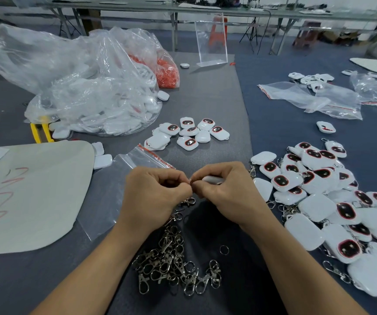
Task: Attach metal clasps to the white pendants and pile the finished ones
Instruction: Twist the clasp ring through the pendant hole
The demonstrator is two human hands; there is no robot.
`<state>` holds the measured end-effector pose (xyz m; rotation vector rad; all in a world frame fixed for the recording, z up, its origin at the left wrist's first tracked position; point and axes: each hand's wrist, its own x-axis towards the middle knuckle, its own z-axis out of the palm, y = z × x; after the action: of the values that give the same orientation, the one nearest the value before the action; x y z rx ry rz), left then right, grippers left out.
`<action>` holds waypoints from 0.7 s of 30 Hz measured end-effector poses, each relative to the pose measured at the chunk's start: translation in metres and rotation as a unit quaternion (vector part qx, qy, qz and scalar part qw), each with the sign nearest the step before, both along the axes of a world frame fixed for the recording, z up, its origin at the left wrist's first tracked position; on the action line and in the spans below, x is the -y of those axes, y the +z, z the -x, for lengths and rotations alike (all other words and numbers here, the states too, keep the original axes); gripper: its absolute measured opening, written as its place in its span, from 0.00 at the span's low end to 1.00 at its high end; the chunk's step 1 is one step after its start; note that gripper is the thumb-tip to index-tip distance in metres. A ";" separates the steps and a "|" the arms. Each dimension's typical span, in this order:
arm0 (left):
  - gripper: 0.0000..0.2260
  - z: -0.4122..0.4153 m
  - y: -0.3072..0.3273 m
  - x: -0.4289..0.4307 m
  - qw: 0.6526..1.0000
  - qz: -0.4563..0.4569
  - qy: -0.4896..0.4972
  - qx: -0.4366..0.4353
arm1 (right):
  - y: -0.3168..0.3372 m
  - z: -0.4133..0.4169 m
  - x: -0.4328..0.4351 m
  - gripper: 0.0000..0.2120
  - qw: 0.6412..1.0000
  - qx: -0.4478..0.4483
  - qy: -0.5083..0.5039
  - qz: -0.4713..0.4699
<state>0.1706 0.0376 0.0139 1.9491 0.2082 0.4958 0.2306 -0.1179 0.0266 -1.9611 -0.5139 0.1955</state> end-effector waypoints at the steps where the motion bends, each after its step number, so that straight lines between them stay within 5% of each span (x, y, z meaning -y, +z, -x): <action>1: 0.03 0.000 0.001 -0.001 0.999 -0.023 0.036 0.010 | -0.001 0.001 0.000 0.07 1.000 0.003 -0.013 0.004; 6: 0.04 0.000 0.010 -0.016 0.972 -0.135 0.187 0.052 | -0.001 0.007 -0.002 0.13 0.993 0.071 0.010 0.093; 12: 0.04 -0.002 0.000 -0.020 0.940 -0.299 0.164 -0.004 | 0.006 0.015 -0.005 0.20 0.968 0.072 0.195 0.140; 17: 0.03 -0.005 -0.003 -0.016 0.928 -0.373 -0.017 -0.006 | -0.001 0.001 -0.001 0.18 0.997 -0.059 0.007 -0.057; 21: 0.04 -0.009 -0.004 -0.013 0.944 -0.325 -0.056 -0.030 | -0.010 -0.010 0.002 0.16 0.994 -0.078 -0.062 -0.044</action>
<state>0.1799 0.0508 0.0096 2.6057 -0.0416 0.4635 0.2401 -0.1203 0.0168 -1.8660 -0.2931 0.2416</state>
